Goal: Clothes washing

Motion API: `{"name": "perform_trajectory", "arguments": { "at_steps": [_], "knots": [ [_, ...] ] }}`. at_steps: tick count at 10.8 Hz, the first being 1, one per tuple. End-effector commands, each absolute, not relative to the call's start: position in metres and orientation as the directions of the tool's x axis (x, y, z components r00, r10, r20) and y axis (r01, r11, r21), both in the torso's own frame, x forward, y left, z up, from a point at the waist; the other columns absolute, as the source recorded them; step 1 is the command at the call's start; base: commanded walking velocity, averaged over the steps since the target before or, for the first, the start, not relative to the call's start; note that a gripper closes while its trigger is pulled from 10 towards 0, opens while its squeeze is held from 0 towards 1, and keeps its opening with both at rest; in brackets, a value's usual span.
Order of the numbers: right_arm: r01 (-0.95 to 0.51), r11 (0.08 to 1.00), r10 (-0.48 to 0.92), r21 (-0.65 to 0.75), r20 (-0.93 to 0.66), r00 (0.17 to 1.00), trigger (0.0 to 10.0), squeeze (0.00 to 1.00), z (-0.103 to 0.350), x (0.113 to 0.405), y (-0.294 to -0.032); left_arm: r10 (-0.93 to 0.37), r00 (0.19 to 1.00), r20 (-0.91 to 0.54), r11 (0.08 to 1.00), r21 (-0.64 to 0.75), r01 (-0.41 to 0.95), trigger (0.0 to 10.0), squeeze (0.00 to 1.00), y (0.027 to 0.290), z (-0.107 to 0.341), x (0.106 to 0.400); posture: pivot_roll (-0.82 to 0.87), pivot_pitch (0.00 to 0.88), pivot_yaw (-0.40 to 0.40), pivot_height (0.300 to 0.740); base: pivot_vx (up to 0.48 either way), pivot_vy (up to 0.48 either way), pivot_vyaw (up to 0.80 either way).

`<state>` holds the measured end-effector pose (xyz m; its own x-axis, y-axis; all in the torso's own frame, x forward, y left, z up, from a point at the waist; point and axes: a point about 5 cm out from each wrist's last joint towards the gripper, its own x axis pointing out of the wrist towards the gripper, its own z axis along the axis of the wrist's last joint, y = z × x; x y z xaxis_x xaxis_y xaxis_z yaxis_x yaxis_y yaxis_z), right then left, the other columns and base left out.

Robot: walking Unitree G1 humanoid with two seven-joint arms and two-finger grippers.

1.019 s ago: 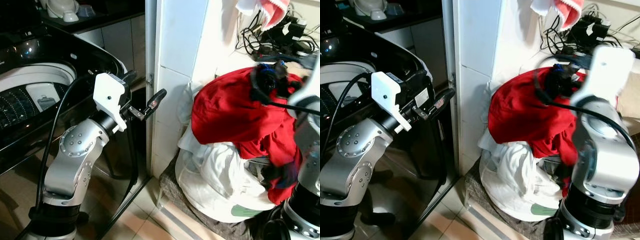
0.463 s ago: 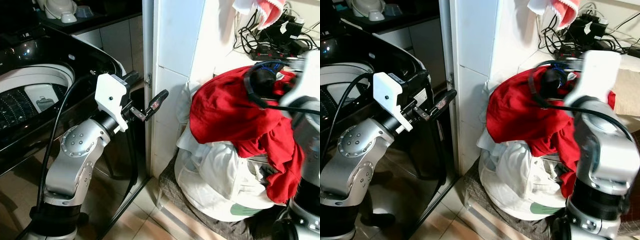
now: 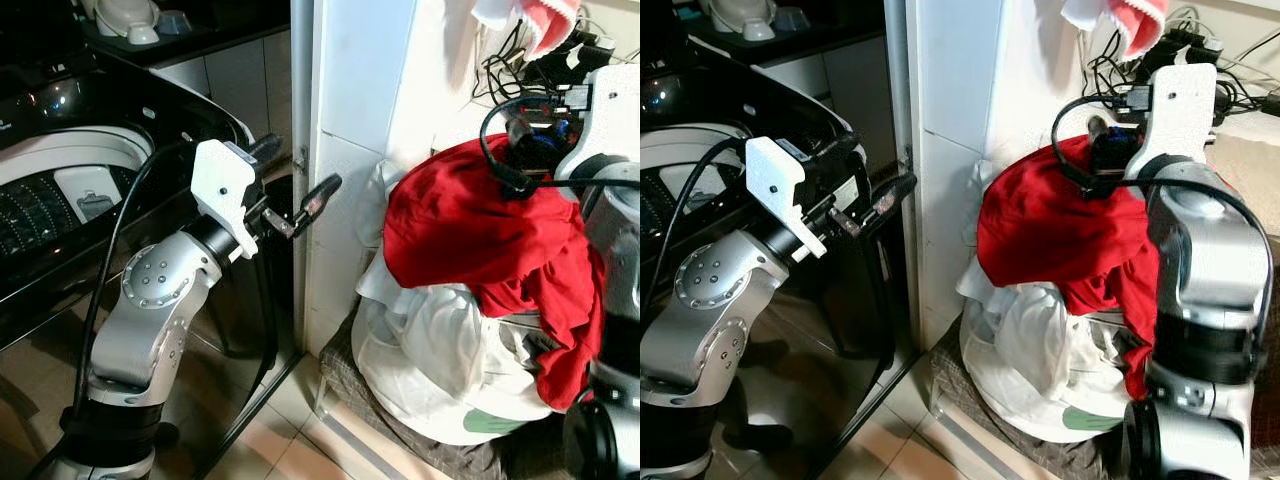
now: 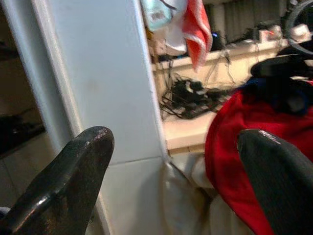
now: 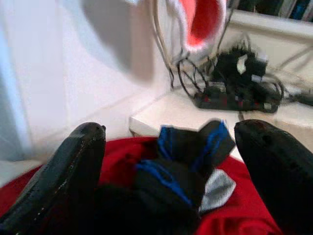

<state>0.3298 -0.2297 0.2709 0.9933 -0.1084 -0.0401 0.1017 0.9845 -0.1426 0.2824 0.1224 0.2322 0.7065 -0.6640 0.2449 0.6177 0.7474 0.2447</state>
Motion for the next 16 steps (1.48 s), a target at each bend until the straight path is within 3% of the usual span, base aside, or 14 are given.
{"name": "perform_trajectory", "arguments": {
  "at_steps": [1, 3, 4, 5, 16],
  "knots": [
    [0.103, 0.985, -0.115, -0.137, -0.08, 0.99, 10.0, 0.0, 0.267, 0.335, -0.234, -0.723, 0.655, 0.219, 0.69, 0.24, 0.682, 10.0, 0.0, 0.117, 0.231, 0.275, -0.06, 0.0, -0.037, 0.74, 0.0, 0.0, 0.0],
    [0.053, 0.992, -0.073, -0.117, -0.17, 0.983, 10.0, 0.0, 0.251, 0.341, -0.236, -0.742, 0.637, 0.208, 0.67, 0.238, 0.703, 10.0, 0.0, 0.115, 0.231, 0.273, -0.06, 0.0, -0.037, 0.74, 0.0, 0.0, 0.0],
    [0.049, 0.994, -0.066, -0.095, -0.183, 0.981, 9.5, 0.0, 0.248, 0.341, -0.236, -0.74, 0.639, 0.209, 0.673, 0.242, 0.7, 10.0, 0.0, 0.116, 0.231, 0.273, -0.05, 0.0, -0.044, 0.74, 0.0, 0.0, 0.0],
    [0.055, 0.996, -0.067, -0.071, -0.184, 0.981, 0.3, 0.0, 0.248, 0.341, -0.236, -0.739, 0.641, 0.209, 0.674, 0.244, 0.697, 10.0, 0.0, 0.117, 0.231, 0.273, -0.05, 0.0, -0.044, 0.74, 0.0, 0.0, 0.0],
    [0.046, 0.998, -0.054, -0.053, -0.174, 0.983, 0.0, 0.0, 0.251, 0.339, -0.238, -0.737, 0.643, 0.208, 0.675, 0.266, 0.688, 10.0, 0.0, 0.12, 0.235, 0.273, -0.05, 0.0, -0.044, 0.74, 0.0, 0.0, 0.0]
  ]
}}
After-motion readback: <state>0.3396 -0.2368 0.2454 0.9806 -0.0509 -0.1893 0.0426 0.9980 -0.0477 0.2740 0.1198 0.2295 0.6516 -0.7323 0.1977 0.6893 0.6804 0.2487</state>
